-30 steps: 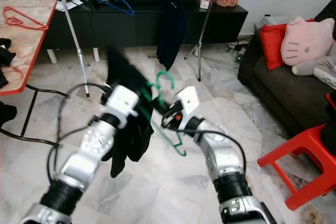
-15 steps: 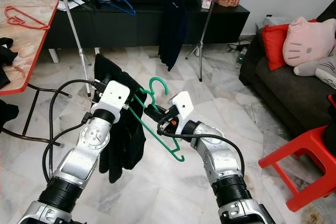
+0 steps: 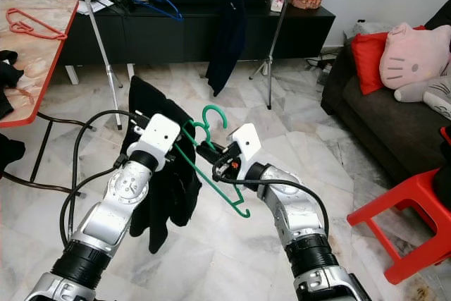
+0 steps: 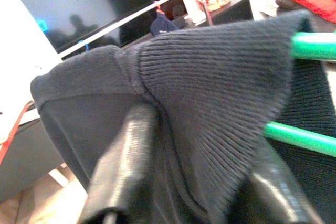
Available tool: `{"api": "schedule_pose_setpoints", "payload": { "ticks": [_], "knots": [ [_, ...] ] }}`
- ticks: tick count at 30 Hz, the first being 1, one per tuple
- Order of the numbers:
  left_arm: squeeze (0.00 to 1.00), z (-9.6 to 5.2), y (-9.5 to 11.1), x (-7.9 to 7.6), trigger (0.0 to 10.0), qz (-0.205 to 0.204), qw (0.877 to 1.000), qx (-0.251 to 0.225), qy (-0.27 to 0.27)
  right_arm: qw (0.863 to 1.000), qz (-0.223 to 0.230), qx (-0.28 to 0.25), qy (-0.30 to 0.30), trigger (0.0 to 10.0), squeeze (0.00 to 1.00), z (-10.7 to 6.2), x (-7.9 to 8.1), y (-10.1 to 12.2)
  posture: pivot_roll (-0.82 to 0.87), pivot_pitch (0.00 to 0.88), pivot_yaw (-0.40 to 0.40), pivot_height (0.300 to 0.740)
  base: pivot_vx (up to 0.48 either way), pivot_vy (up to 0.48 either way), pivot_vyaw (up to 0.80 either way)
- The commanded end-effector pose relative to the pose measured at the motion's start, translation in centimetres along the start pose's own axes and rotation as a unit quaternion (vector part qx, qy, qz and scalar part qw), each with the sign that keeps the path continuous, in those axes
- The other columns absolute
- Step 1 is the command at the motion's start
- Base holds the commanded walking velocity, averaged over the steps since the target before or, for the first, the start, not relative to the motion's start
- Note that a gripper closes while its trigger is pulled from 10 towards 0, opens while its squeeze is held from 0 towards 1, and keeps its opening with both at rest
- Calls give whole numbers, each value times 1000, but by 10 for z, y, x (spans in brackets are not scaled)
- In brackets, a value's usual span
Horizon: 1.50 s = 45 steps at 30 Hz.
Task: Hang hanger
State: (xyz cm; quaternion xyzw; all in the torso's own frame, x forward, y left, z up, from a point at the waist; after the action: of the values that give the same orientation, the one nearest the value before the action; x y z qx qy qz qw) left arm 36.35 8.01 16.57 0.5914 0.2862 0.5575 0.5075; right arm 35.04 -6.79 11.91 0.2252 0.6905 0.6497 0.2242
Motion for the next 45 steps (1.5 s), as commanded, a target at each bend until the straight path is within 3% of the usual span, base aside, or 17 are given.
{"api": "schedule_pose_setpoints", "payload": {
  "ticks": [1,9,15,23,29,39,41,45],
  "knots": [
    [0,-1,3,-11,0,-6,1000,-4,-24,999,-24,-24,-10,0,0,2,-7,18,45,0,-131,740,0,0,0],
    [0,0,2,-8,0,-10,1000,0,-21,999,-35,-11,-10,0,0,1,-8,13,46,0,-130,740,0,0,0],
    [0,-1,3,-3,0,-28,1000,-2,-8,996,-70,43,-18,0,0,-8,-18,-1,46,0,-130,740,0,0,0],
    [0,-2,1,5,0,-70,997,4,12,990,-88,105,-26,0,0,-32,-34,-19,30,0,-129,740,0,0,0],
    [0,-2,-5,16,0,-64,997,16,40,989,-94,115,-22,0,0,-45,-40,-21,25,0,-126,740,0,0,0],
    [0,0,-9,38,0,-78,991,28,103,981,-89,145,98,0,0,-73,-15,-31,15,0,-123,740,0,0,0],
    [0,-1,-14,38,0,-71,991,42,104,975,-85,157,133,0,0,-86,-8,-33,2,0,-118,740,0,0,0],
    [0,-3,-25,43,0,-52,989,73,115,969,-78,169,159,0,0,-97,-3,-35,-5,0,-115,740,0,0,0]
  ]
}}
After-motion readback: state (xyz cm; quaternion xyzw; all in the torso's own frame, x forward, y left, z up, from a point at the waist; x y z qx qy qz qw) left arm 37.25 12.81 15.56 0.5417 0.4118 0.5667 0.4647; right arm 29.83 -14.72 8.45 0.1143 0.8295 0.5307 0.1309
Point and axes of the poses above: a point about 5 cm out from each wrist's last joint towards the gripper, its own z axis pointing out of the wrist towards the gripper, its own y axis along the axis of the wrist's last joint, x = y × z, the point moved 4 cm from there along z, pointing out of the wrist towards the gripper, and after that the axes turned 8 degrees about -z, right-handed, at the moved point
